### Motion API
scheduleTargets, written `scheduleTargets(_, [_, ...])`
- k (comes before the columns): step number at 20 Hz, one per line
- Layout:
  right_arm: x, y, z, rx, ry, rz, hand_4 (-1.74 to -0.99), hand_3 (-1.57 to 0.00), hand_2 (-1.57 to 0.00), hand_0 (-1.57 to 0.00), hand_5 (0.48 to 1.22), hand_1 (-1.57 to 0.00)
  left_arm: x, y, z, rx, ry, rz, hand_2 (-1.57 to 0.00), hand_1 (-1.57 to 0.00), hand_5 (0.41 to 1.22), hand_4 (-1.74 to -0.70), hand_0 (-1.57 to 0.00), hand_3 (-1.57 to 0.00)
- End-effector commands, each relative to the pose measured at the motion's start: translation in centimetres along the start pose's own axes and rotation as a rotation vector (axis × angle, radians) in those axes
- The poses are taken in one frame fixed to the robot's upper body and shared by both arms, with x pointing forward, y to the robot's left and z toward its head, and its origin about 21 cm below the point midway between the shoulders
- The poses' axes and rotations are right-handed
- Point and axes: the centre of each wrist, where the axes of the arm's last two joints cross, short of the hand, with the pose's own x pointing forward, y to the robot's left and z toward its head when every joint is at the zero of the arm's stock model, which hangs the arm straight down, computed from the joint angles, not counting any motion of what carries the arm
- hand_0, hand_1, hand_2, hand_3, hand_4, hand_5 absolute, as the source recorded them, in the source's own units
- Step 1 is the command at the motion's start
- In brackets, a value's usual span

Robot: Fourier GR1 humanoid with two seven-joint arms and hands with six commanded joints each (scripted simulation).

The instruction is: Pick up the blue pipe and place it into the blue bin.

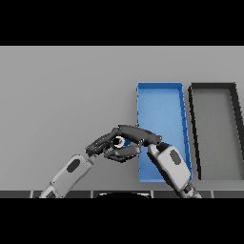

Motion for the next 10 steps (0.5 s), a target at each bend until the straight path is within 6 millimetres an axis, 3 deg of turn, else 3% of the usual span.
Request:
scheduleTargets(1, [0.3,0.0,0.1,-0.014,-0.011,-0.013,-1.488,-1.57,-1.57,-1.57,1.22,-1.57,0.1,0.1,0.1,0.003,-0.004,-0.007,-0.02,-0.02,0.569,-0.9,-0.02,-0.02])
scheduleTargets(4, [0.7,-0.6,0.5,-0.032,-0.009,-0.089,-1.491,-1.57,-1.57,-1.57,1.221,-1.57,0.0,0.3,0.1,0.015,0.021,-0.002,-0.01,-0.01,0.548,-0.9,-0.01,-0.01])
scheduleTargets(7, [3.1,-1.5,0.4,-0.04,-0.016,-0.15,-1.613,-1.57,-1.57,-1.57,1.221,-1.57,-0.5,-0.2,0.5,-0.002,0.041,0.01,0.0,0.0,0.524,-0.91,0.0,0.0])
scheduleTargets(10, [5.9,-3.6,0.3,-0.09,-0.032,-0.241,-1.675,-1.57,-1.57,-1.57,1.194,-1.57,-0.5,-0.3,0.4,-0.007,0.051,0.023,0.0,0.0,0.504,-0.92,0.0,0.0])
